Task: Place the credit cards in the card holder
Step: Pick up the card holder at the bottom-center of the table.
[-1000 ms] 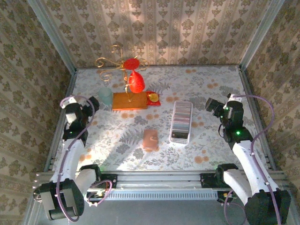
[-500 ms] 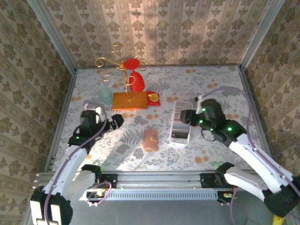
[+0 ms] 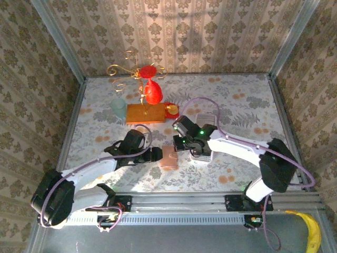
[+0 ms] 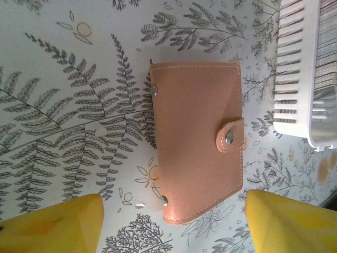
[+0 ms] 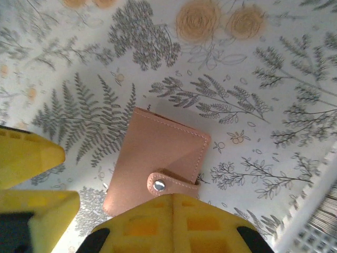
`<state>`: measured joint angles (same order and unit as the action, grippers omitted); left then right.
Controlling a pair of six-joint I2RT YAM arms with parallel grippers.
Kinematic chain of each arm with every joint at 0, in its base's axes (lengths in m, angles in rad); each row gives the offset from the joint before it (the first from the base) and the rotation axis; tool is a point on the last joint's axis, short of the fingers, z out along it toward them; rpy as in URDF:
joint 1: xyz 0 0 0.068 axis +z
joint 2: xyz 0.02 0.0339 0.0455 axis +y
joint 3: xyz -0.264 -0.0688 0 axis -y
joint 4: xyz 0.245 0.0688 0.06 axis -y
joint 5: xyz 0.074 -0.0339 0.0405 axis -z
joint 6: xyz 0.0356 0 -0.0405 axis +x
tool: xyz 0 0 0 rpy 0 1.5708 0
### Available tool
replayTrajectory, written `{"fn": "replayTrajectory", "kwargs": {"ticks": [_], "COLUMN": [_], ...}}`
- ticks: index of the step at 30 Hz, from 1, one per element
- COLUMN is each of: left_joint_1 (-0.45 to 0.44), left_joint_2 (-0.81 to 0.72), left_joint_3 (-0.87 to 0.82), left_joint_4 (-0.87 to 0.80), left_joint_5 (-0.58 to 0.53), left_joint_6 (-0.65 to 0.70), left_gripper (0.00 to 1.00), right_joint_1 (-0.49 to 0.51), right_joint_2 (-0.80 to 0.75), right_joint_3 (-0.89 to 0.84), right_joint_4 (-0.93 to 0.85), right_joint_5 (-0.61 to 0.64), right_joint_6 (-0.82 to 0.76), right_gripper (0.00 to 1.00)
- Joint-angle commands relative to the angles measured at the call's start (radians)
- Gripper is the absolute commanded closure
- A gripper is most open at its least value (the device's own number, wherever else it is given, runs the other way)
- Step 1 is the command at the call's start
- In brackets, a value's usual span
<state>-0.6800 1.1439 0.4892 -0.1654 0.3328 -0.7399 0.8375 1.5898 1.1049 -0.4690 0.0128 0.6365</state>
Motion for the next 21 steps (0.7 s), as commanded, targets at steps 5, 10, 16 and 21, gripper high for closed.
{"fn": "replayTrajectory", "kwargs": {"ticks": [5,10,16,21], "left_joint_1": [-0.020,-0.039,-0.065,-0.082], "left_joint_2": [-0.018,-0.010,0.025,0.076], "left_joint_3": [-0.072,-0.087,-0.081,-0.072], "left_joint_4": [0.115,0.149,0.186,0.190], "left_joint_5": [-0.017,-0.014,-0.013,-0.038], "left_joint_6": [-0.101,-0.125,-0.133,-0.151], "left_gripper": [0.35,0.39,0.42,0.42], "right_joint_1": [0.011,0.011,0.010,0.010], "right_joint_2": [0.144,0.216,0.244,0.257], "right_joint_3": [0.058,0.086,0.050,0.017], "right_joint_4": [0.006,0.001,0.012,0.031], "right_joint_5": [-0.010,0.004,0.032,0.033], "right_joint_6": [0.022,0.028,0.042,0.060], "right_gripper": [1.00,1.00,1.00,1.00]}}
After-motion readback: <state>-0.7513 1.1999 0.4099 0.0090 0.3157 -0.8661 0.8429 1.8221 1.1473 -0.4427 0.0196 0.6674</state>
